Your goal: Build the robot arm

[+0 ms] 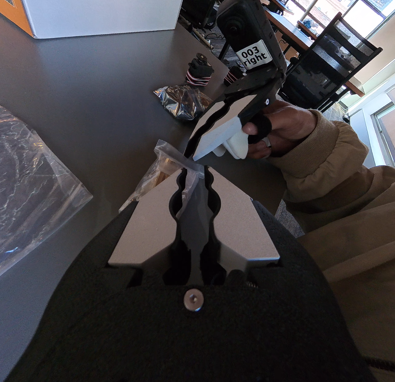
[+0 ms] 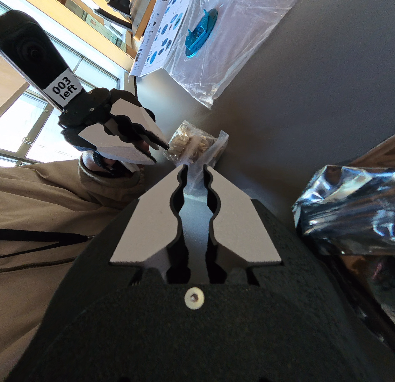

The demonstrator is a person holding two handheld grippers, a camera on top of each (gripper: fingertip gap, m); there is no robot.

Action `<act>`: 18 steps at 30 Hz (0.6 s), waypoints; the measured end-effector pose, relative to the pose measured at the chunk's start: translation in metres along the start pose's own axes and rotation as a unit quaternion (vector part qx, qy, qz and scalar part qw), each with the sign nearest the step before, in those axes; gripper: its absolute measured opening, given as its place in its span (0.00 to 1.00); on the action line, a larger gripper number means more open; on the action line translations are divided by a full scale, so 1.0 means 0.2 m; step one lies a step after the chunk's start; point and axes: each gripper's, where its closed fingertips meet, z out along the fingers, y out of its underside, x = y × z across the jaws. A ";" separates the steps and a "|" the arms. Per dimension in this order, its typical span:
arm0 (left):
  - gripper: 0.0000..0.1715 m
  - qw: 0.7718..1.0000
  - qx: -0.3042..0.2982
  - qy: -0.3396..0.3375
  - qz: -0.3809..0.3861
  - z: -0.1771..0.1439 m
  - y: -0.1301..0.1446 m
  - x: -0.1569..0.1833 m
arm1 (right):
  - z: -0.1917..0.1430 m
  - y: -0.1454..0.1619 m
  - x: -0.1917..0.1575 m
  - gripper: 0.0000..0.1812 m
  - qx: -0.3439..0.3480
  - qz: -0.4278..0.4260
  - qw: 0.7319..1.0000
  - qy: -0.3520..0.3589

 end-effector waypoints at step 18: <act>0.09 1.000 0.002 -0.002 0.003 -0.01 -0.01 0.01 | 0.00 0.02 0.04 0.06 -0.017 -0.014 0.999 0.045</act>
